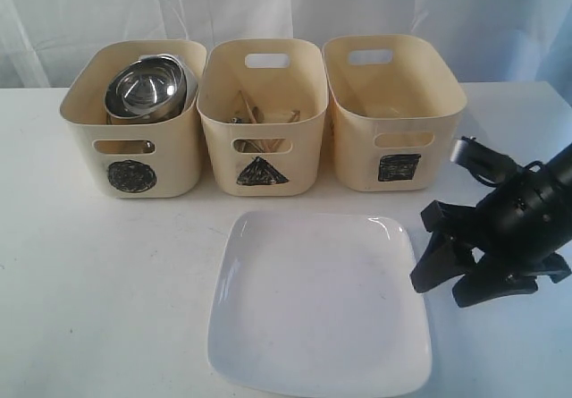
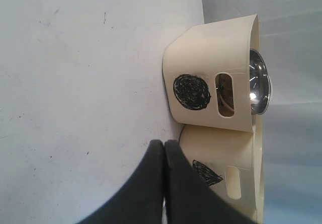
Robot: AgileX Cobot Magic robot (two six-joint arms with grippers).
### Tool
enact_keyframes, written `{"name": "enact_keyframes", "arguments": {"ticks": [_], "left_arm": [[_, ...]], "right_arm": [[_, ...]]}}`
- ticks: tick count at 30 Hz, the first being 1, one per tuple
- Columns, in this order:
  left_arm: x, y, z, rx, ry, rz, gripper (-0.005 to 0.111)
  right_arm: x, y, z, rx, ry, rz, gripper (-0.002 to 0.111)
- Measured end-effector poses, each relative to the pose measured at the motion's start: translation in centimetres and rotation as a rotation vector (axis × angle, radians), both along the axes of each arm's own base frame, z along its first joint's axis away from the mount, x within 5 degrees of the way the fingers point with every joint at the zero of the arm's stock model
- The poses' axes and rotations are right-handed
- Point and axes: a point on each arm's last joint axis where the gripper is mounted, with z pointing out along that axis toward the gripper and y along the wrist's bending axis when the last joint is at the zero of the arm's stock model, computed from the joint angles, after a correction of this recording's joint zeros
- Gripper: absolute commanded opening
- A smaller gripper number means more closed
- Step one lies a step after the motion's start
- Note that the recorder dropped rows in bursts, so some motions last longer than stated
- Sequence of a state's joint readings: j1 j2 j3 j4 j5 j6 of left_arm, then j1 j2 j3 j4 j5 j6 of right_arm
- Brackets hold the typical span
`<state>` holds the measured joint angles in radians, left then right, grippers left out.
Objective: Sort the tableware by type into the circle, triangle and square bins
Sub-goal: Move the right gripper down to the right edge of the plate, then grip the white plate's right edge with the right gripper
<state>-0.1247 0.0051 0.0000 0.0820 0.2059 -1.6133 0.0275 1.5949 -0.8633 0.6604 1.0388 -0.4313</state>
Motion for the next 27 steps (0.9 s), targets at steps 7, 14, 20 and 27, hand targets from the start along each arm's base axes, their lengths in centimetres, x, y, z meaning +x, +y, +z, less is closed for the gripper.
{"name": "enact_keyframes", "arguments": {"ticks": [7,14,20,27], "left_arm": [[0.0,0.0,0.0,0.000,0.000,0.000,0.000],[0.0,0.0,0.0,0.000,0.000,0.000,0.000],[0.0,0.0,0.0,0.000,0.000,0.000,0.000],[0.0,0.0,0.0,0.000,0.000,0.000,0.000]], "right_arm": [[1.4,-0.2,-1.9,-0.009,-0.039,-0.020,0.054],[2.1,-0.1,-4.3,-0.008,0.017,-0.043,0.054],[2.5,0.0,-4.7,0.010,0.003,-0.051,0.054],[2.8,0.0,-5.5,0.005,0.005,-0.058,0.054]]}}
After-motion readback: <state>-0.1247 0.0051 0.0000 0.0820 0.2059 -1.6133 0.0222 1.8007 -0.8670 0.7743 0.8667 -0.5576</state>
